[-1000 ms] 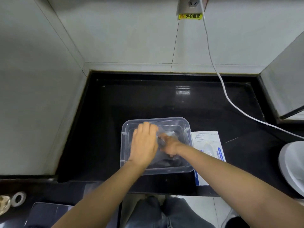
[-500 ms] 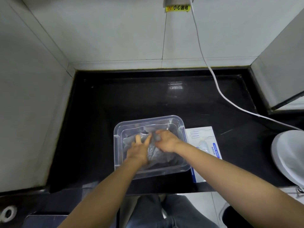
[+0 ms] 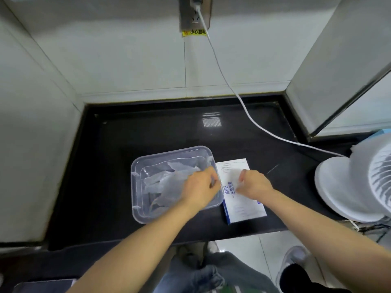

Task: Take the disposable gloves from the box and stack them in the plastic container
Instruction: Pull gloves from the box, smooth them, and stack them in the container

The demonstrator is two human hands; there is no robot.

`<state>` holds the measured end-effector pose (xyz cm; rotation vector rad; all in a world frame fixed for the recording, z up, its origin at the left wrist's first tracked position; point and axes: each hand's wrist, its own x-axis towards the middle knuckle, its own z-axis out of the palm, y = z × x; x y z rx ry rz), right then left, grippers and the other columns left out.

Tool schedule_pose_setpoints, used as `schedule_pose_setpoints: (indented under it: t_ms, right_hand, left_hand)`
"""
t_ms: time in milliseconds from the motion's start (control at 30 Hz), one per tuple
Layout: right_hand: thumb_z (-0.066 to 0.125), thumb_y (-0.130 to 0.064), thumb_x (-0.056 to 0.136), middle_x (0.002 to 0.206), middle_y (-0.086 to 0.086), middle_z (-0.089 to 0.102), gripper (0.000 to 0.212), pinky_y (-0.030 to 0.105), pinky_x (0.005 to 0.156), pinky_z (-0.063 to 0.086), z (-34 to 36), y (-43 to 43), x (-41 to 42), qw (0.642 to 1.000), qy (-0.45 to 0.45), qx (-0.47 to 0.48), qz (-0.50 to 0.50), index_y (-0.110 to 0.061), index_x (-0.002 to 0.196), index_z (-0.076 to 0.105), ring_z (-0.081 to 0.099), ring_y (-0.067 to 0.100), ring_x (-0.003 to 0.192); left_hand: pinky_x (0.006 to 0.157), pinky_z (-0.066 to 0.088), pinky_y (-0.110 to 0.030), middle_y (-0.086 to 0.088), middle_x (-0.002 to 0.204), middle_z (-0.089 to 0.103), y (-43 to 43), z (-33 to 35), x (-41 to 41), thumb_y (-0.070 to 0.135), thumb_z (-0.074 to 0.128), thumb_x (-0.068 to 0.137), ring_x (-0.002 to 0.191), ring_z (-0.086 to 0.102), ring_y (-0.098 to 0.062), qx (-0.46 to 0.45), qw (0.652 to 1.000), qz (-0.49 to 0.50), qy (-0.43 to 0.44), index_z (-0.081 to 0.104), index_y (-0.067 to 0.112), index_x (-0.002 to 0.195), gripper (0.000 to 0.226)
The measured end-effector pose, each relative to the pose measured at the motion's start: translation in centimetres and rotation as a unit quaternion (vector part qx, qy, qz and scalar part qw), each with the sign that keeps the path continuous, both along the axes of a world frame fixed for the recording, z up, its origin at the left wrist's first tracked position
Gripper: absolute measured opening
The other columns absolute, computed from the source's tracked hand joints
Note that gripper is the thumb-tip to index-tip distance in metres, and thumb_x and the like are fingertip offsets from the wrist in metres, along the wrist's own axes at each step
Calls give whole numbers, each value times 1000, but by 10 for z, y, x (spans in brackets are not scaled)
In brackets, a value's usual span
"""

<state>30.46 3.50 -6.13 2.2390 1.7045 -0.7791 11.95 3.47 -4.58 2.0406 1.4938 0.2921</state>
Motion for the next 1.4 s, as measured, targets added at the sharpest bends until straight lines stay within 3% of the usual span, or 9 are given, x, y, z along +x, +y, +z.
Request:
schedule_pose_setpoints:
  t_ms: [100, 200, 300, 500, 733, 900, 1100, 1233, 1400]
  right_hand:
    - [59, -15, 80, 91, 1, 67, 8, 24, 59, 42, -11, -12, -3, 996, -21, 81, 12, -14, 83, 66, 64, 24, 79]
    - [54, -12, 77, 74, -1, 62, 17, 23, 48, 31, -17, -16, 1, 996, -15, 84, -7, -18, 62, 54, 56, 22, 65]
    - [57, -12, 81, 70, -2, 59, 27, 25, 52, 37, -16, -15, 8, 995, 55, 73, -39, -22, 57, 49, 55, 20, 65]
    - [61, -23, 92, 71, 4, 56, 29, 28, 60, 39, -11, -12, 27, 968, 229, 52, -86, -9, 67, 58, 47, 16, 66]
    - [51, -10, 86, 70, 3, 51, 19, 30, 62, 38, -21, -18, 32, 899, 363, 84, -231, -12, 67, 48, 44, 19, 68]
    - [72, -21, 85, 84, 5, 58, 20, 36, 73, 47, -25, -15, 33, 928, 321, 51, -180, -4, 88, 62, 56, 20, 79]
    - [71, -21, 84, 67, 2, 46, 23, 28, 61, 37, -23, -15, 31, 951, 286, -48, -106, -10, 68, 60, 43, 16, 65]
    - [71, -22, 83, 65, 1, 45, 24, 27, 61, 36, -25, -20, 24, 950, 290, -49, -106, -13, 66, 56, 42, 14, 64]
    - [64, -16, 84, 66, 5, 42, 27, 28, 58, 33, -17, -27, 19, 942, 316, -12, -109, -11, 62, 50, 38, 17, 64]
  left_hand:
    - [66, 43, -34, -3, 78, 66, -7, 9, 22, 27, 57, 93, 79, 61, -25, 20, 1000, -11, -12, 53, 20, 108, 17]
    - [76, 48, -38, -9, 92, 68, -12, 16, 43, 16, 54, 91, 86, 63, -29, -10, 999, -45, -14, 60, 14, 105, 15]
    - [87, 46, -37, -14, 118, 59, -14, 18, 64, 15, 50, 94, 107, 59, -32, -87, 993, -71, 39, 56, 9, 122, 30]
    - [102, 42, -37, -14, 148, 40, -28, -2, 96, 13, 46, 101, 130, 47, -32, -229, 973, 0, 40, 12, 5, 153, 62]
    - [101, 46, -38, -9, 140, 48, -42, -31, 97, 10, 57, 94, 123, 53, -29, -182, 979, 90, -12, 26, 17, 149, 63]
    - [85, 51, -38, -11, 127, 50, -51, -36, 88, 15, 65, 90, 111, 58, -30, -179, 980, 73, 51, 25, 20, 146, 69]
    - [91, 52, -32, -7, 132, 42, -55, -38, 82, 28, 72, 86, 112, 57, -24, -164, 983, 79, 18, 34, 21, 135, 63]
    - [105, 42, -33, -5, 153, 28, -59, -39, 76, 32, 69, 90, 134, 45, -25, -175, 983, 48, 31, 9, 23, 155, 89]
    - [102, 45, -36, -5, 159, 20, -60, -42, 69, 34, 66, 91, 133, 47, -28, -188, 980, 37, 49, 2, 25, 156, 92]
